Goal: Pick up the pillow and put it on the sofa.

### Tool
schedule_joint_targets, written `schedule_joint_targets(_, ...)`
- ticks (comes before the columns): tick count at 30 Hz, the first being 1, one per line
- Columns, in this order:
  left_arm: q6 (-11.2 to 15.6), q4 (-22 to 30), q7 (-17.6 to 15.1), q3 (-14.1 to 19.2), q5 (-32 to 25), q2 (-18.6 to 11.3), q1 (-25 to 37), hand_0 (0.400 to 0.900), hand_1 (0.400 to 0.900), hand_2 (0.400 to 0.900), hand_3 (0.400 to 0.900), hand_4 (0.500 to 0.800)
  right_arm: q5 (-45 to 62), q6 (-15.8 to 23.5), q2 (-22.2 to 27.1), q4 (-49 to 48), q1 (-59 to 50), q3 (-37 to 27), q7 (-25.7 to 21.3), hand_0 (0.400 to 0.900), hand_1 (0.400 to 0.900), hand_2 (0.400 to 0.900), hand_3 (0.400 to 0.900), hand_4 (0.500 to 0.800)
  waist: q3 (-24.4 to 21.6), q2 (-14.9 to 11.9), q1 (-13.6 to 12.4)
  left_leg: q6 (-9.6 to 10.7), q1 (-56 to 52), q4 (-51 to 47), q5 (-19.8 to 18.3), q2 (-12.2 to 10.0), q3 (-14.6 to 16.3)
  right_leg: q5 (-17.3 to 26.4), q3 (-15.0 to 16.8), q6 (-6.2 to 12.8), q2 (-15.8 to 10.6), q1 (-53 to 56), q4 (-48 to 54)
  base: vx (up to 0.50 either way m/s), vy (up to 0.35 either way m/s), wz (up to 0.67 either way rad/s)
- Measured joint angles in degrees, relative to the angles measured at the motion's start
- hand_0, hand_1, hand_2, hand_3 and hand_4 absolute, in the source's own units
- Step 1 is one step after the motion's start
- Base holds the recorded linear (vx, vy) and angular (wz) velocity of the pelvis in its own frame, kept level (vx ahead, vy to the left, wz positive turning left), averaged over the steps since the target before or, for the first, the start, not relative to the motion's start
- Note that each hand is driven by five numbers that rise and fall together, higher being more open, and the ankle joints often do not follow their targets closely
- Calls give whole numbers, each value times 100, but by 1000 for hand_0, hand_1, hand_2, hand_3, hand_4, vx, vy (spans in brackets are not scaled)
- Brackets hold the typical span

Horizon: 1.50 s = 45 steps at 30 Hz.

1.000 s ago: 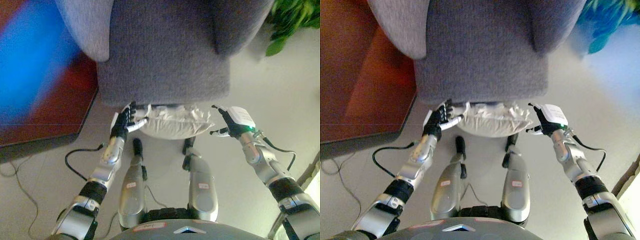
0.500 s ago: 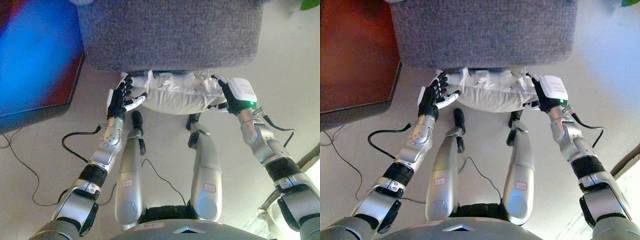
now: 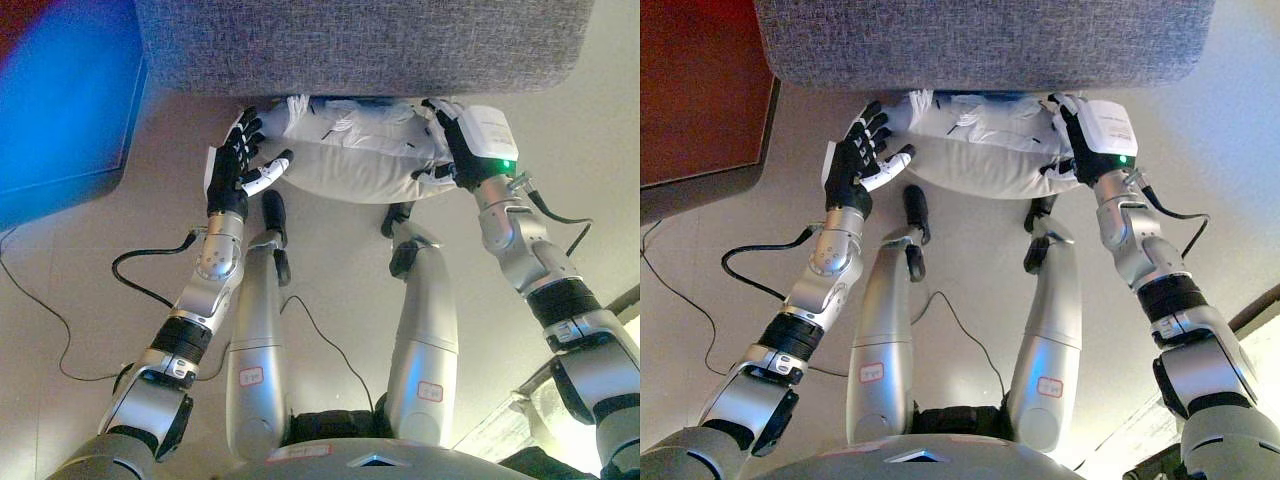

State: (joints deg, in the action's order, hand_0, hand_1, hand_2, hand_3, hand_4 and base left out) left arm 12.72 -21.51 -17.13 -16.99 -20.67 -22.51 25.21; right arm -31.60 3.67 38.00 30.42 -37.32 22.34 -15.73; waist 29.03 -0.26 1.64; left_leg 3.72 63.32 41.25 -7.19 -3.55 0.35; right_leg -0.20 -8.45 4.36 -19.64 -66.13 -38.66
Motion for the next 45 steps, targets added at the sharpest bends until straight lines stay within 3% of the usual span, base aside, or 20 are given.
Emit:
schedule_joint_targets(1, -1, -1, -8, 9, -2, -15, 18, 900, 900, 900, 900, 800, 9, -44, 15, 11, -44, 42, 6, 457, 457, 457, 457, 534, 0, 0, -22, 0, 21, 19, -9, -2, -7, -7, -3, -1, -1, -13, -13, 0, 0, 0)
schedule_joint_targets(2, -2, -1, -11, 28, -16, -21, 25, 900, 900, 900, 900, 800, 38, -90, 21, 11, -97, 79, 88, 400, 400, 400, 400, 500, 0, -1, -20, 0, 35, 24, -9, -2, -12, -8, -10, -2, -2, -20, -13, 25, -37, 4)
schedule_joint_targets(15, -25, 12, -26, 194, -42, -8, 62, 900, 900, 900, 900, 800, 394, -110, 3, -181, -253, 85, 530, 400, 400, 400, 400, 500, 12, -16, -55, 17, 197, 8, -19, 12, -67, -57, -57, -20, -12, -174, -76, 5, -15, 2)
schedule_joint_targets(30, -26, 7, -37, 278, -42, -4, 113, 900, 900, 900, 900, 800, 418, -106, -4, -404, -189, -33, 609, 400, 400, 400, 400, 500, 27, -42, -21, 14, 236, 42, -17, 34, -113, -54, -114, -15, -14, -178, -87, 0, 1, 0)
schedule_joint_targets(39, -71, -111, -27, 110, -16, 14, -152, 900, 900, 900, 900, 800, 417, -63, -151, -812, 462, -49, 528, 400, 400, 400, 400, 500, 49, -98, -30, 34, -791, -408, 31, 88, -136, -35, -173, 68, -4, 893, 325, -24, 43, -2)
schedule_joint_targets(45, -83, -258, 142, -104, 36, 75, -468, 900, 900, 900, 900, 800, 409, -47, -183, -961, 991, -78, 487, 400, 400, 400, 400, 500, 69, -160, -37, 11, -2088, -945, 76, 126, -28, 67, -286, 190, 13, 2203, 952, 42, 33, -6)
